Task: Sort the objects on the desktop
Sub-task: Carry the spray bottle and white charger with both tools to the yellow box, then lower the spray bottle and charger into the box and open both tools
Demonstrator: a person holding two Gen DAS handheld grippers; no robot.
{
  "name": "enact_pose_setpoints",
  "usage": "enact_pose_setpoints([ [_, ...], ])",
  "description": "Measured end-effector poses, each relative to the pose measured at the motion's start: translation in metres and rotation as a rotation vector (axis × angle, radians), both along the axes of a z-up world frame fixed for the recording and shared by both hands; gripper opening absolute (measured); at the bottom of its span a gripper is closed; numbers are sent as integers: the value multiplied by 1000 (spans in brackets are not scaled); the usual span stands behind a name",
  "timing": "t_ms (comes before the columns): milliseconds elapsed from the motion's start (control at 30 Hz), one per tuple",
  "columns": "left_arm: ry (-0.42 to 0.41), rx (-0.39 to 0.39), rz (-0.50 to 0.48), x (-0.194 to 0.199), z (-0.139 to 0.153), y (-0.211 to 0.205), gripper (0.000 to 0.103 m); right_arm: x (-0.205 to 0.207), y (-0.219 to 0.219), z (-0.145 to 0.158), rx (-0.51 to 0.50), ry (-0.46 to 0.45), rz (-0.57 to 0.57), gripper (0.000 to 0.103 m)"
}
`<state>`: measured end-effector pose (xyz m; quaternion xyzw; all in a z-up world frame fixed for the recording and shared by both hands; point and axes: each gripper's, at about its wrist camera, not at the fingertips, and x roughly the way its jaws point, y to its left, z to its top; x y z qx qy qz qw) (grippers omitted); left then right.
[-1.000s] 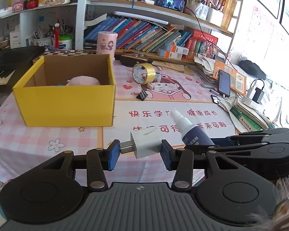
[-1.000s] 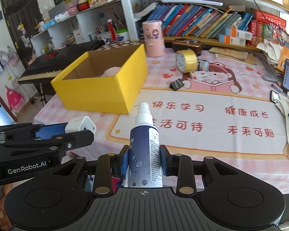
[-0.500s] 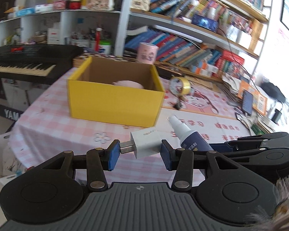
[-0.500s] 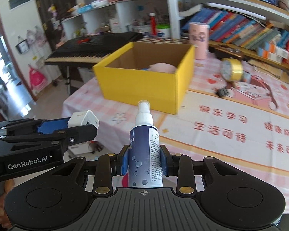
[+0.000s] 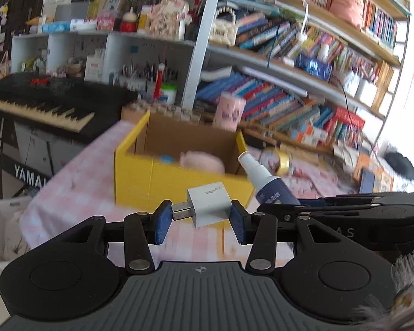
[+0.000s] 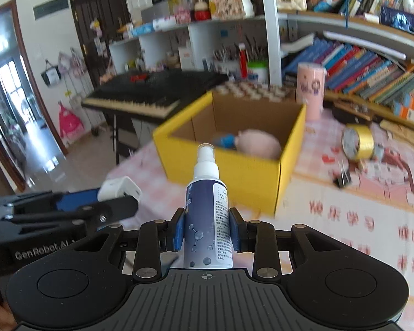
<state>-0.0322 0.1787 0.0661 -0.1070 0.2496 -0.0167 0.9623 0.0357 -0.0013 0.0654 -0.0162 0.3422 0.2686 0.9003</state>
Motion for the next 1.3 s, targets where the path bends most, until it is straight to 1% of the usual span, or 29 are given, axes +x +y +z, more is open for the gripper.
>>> enact_pose_setpoints([
  [133, -62, 25, 15, 35, 21, -1, 43, 34, 2, 17, 51, -55, 15, 32],
  [300, -86, 64, 27, 90, 35, 1, 43, 85, 4, 34, 90, -121, 20, 32],
  [400, -73, 84, 43, 126, 36, 2, 43, 118, 4, 37, 98, -143, 17, 32],
  [533, -23, 116, 67, 169, 24, 1, 43, 163, 8, 35, 100, -135, 33, 32],
  [667, 43, 145, 69, 199, 5, -3, 43, 201, 20, 25, 90, -81, 85, 32],
  [800, 122, 170, 61, 220, -17, -5, 43, 231, 43, 4, 41, -7, 160, 32],
  [967, 203, 173, 68, 234, -36, -2, 43, 249, 76, -15, -35, 44, 261, 32],
  [1067, 243, 172, 79, 238, -45, 1, 43, 260, 93, -25, -71, 98, 329, 32],
  [1133, 270, 174, 79, 240, -49, 2, 42, 270, 102, -33, -87, 151, 365, 32],
  [1200, 293, 174, 74, 241, -54, 2, 41, 278, 110, -42, -105, 202, 387, 32],
  [1300, 334, 161, 68, 243, -62, 4, 40, 285, 119, -53, -148, 250, 413, 32],
])
